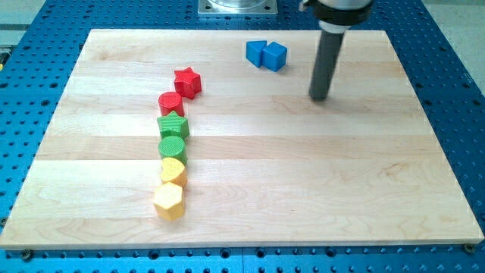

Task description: Push the triangle above the red star

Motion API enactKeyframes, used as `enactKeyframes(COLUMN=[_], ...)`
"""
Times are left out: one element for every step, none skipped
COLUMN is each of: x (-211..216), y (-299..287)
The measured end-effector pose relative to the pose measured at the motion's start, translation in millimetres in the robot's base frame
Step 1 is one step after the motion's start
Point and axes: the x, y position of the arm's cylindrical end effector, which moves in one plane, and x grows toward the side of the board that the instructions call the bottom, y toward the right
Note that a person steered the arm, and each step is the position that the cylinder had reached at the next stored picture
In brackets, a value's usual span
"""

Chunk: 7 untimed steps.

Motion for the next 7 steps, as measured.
enactKeyframes(x=[-20.5,-54.5,-90.7,-121.7,-144.4,-145.6,-142.3], y=[16.2,16.2,15.1,-1.4,-37.3,-74.7,-26.7])
